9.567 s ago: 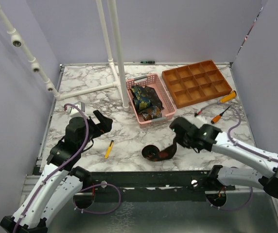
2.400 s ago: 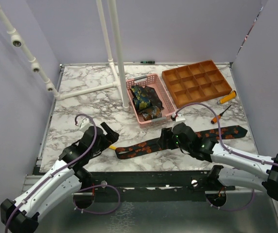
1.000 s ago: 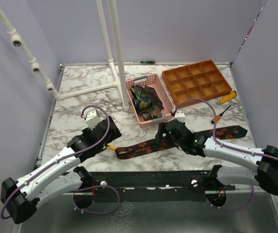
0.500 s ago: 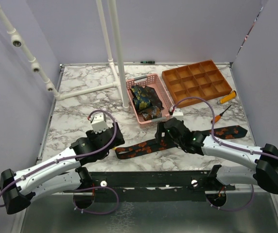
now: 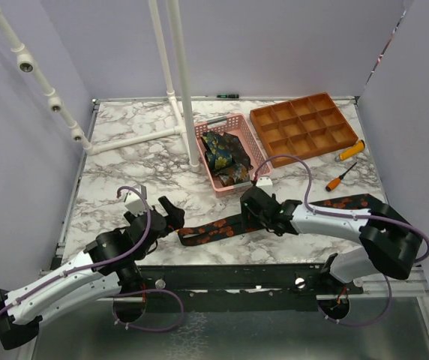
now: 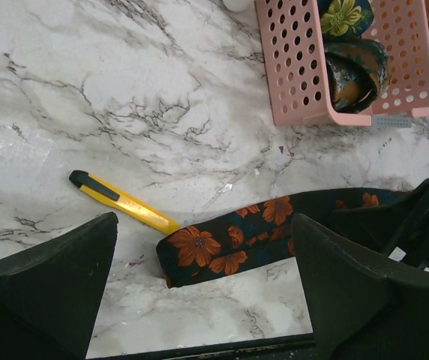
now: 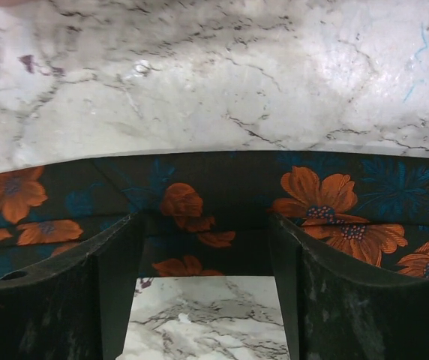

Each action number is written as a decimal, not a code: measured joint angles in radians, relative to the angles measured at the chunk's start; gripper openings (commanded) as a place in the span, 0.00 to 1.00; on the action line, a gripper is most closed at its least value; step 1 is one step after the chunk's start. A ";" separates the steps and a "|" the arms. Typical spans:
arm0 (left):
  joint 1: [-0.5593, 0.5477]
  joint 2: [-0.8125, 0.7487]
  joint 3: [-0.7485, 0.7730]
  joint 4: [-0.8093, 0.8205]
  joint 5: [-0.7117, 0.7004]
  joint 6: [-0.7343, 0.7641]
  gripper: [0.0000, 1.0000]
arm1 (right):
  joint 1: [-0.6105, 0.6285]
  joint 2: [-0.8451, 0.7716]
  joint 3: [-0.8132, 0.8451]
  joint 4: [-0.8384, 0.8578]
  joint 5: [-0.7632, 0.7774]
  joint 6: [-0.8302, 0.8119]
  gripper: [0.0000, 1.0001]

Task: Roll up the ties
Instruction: Flatten out the tie at the center of the board.

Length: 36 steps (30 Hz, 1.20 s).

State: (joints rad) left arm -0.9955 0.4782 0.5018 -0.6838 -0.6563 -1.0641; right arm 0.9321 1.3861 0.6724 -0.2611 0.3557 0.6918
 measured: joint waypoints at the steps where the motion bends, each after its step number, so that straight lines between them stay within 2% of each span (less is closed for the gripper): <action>1: 0.000 0.002 -0.010 0.001 0.008 -0.008 0.99 | 0.000 0.023 0.007 -0.006 0.005 0.005 0.67; 5: -0.001 0.014 -0.031 0.016 0.037 -0.034 0.99 | 0.000 0.060 0.016 -0.021 0.036 0.026 0.68; 8: -0.001 0.033 -0.058 0.034 0.066 -0.049 0.99 | 0.000 0.041 0.016 -0.022 0.056 0.031 0.73; 11: -0.001 0.053 -0.091 0.050 0.089 -0.062 0.99 | 0.000 0.005 0.017 -0.022 0.072 0.024 0.73; 16: -0.001 0.058 -0.130 0.083 0.110 -0.077 0.99 | 0.000 0.026 0.066 -0.033 0.094 0.013 0.52; 23: -0.001 0.062 -0.142 0.112 0.122 -0.085 0.99 | 0.000 0.129 0.095 -0.052 0.098 0.015 0.46; 25: -0.001 0.060 -0.142 0.115 0.125 -0.085 0.99 | 0.000 0.140 0.095 -0.056 0.098 0.016 0.42; 28: -0.001 0.050 -0.144 0.119 0.126 -0.088 0.99 | 0.000 0.145 0.095 -0.056 0.097 0.021 0.27; 31: -0.001 0.048 -0.146 0.121 0.126 -0.091 0.99 | 0.000 0.145 0.095 -0.056 0.094 0.027 0.05; 32: -0.001 0.048 -0.147 0.121 0.126 -0.092 0.99 | 0.000 0.145 0.094 -0.056 0.095 0.029 0.01; 36: -0.001 0.048 -0.149 0.122 0.129 -0.092 0.99 | 0.000 0.116 0.088 -0.079 0.092 0.039 0.00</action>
State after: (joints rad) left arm -0.9962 0.5262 0.3531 -0.5621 -0.5274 -1.1561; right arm 0.9321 1.5024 0.7601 -0.3401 0.4473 0.7307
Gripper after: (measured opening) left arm 0.990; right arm 0.010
